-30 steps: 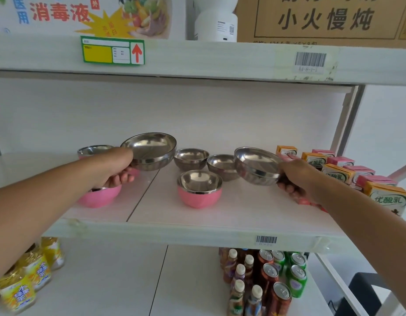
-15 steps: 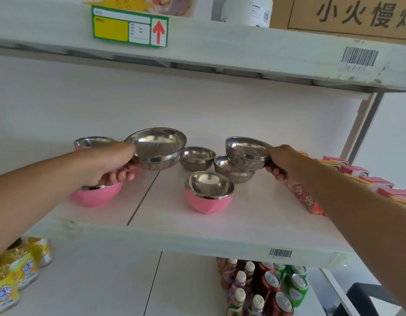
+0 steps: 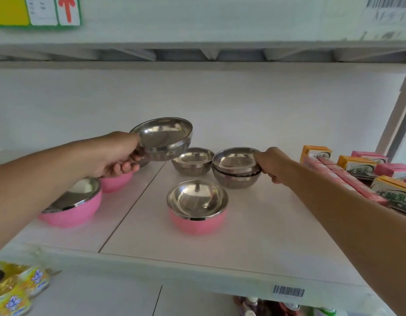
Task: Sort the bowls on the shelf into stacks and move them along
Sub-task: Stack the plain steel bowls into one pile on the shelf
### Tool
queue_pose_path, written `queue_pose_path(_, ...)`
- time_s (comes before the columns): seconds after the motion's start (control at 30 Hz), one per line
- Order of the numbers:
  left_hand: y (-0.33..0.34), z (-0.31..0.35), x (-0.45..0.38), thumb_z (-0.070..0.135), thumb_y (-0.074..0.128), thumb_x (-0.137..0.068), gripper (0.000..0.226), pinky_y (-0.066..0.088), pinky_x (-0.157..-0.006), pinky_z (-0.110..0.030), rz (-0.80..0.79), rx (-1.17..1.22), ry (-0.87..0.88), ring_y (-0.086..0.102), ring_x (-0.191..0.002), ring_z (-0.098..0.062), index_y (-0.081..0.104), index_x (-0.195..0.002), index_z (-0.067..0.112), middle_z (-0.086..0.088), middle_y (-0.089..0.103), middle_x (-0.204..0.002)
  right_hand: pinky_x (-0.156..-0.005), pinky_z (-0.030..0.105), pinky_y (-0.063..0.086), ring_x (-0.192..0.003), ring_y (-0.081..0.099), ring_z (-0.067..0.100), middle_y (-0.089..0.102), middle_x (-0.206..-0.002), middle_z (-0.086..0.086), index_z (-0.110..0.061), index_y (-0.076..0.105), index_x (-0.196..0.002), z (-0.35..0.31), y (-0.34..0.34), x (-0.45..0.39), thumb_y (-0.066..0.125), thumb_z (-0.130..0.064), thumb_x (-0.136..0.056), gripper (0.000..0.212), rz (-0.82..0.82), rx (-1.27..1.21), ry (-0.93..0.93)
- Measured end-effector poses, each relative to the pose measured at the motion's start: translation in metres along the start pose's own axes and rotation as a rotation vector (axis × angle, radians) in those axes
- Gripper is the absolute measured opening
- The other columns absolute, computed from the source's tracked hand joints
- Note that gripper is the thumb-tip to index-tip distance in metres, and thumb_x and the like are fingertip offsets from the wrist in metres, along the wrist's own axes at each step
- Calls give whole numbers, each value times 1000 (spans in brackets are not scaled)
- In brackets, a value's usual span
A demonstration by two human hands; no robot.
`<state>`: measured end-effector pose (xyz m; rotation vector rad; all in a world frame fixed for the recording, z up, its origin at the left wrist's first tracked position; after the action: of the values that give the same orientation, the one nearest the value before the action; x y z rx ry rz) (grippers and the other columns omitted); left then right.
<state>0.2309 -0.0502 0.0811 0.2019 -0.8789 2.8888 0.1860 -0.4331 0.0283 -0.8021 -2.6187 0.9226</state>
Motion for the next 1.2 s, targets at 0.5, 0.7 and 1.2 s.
queue_pose_path(0.5, 92, 69, -21, 34, 43, -102, 32, 27, -30, -14, -262, -169, 124, 39, -28, -7, 60, -80, 18, -1, 62, -49, -45, 20, 27, -43, 29, 16, 48, -64, 3, -14, 62, -91, 23, -15, 39, 53, -49, -103, 38, -48, -176, 134)
queue_pose_path(0.7, 126, 79, -33, 29, 46, -99, 31, 26, -31, -14, -343, -255, 130, 39, -27, -7, 57, -73, 17, 0, 62, -48, -55, 28, 30, -57, 40, 20, 52, -77, 10, -10, 71, -113, 26, -41, 77, 51, -48, -108, 43, 52, -325, 74)
queue_pose_path(1.2, 155, 77, -46, 59, 36, -108, 63, 30, -49, -24, -215, -469, 314, 37, -46, -19, 53, -70, 12, -1, 50, -48, -48, 25, 33, -53, 41, 20, 49, -67, 7, -9, 70, -110, 45, -35, 94, 48, -45, -110, 42, 122, -285, 31)
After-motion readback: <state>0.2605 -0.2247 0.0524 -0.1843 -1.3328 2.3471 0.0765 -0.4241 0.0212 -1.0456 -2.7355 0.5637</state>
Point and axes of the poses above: each hand's wrist, its own x-axis away from the middle knuckle, its own y-axis out of the palm, z = x × y, the point moved 1 cm from there along -x, towards the middle knuckle
